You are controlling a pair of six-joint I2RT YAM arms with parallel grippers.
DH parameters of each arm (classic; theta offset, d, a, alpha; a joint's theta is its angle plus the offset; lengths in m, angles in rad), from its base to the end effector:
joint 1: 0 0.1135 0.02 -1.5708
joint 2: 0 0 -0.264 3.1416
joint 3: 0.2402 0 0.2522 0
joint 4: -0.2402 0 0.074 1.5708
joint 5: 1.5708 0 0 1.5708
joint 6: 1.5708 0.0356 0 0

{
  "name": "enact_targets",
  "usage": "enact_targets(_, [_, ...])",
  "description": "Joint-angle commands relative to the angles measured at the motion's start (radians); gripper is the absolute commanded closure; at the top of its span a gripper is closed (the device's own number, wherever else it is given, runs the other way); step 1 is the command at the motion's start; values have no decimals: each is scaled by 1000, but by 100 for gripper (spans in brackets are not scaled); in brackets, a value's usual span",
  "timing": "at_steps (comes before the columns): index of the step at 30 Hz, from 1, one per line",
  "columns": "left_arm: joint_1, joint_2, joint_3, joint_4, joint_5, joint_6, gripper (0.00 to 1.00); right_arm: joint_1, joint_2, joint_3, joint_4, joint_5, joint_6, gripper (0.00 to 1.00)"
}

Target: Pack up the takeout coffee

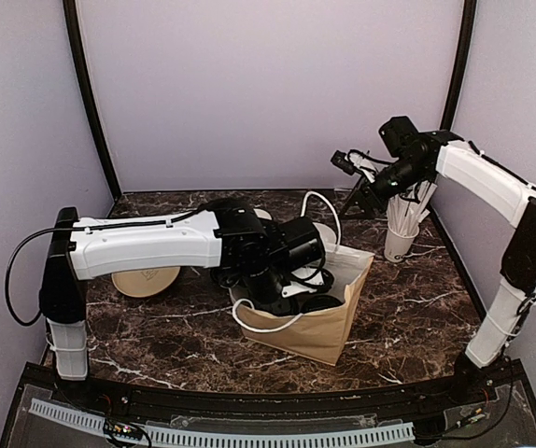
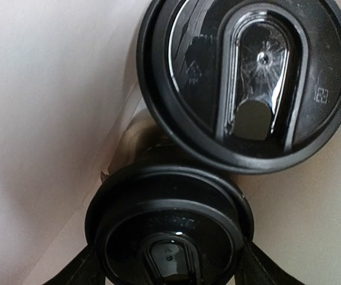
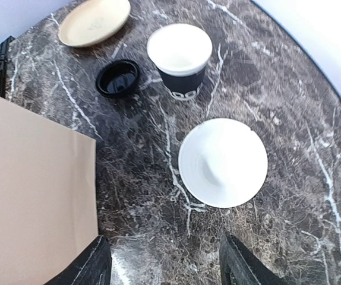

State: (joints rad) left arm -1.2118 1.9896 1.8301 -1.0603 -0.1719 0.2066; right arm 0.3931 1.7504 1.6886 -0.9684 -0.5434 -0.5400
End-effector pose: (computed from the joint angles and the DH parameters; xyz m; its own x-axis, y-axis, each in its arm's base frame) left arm 0.1519 -0.3876 0.2726 -0.1379 0.9428 -0.3036 0.9503 0.2123 0.2277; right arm 0.3339 0.1584 0.3284 -0.3844 -0.6358 -0.6693 -0.8992 0.4219 0.1156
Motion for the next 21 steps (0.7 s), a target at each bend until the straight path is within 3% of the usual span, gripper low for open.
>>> enact_targets(1, [10, 61, -20, 66, 59, 31, 70, 7, -69, -23, -42, -33, -21, 38])
enact_targets(5, [11, 57, 33, 7, 49, 19, 65, 5, -108, -25, -55, -62, -20, 37])
enact_targets(13, [11, -46, 65, -19, 45, -42, 25, 3, -129, 18, -89, -85, -7, 35])
enact_targets(14, [11, -54, 67, -16, 46, -45, 7, 3, -129, 23, -92, -86, -5, 34])
enact_targets(16, [12, -78, 75, -11, 48, -47, 2, 3, -129, 26, -93, -84, -1, 33])
enact_targets(21, [11, -111, 106, -16, 47, -43, 1, 3, -123, 24, -90, -83, 14, 33])
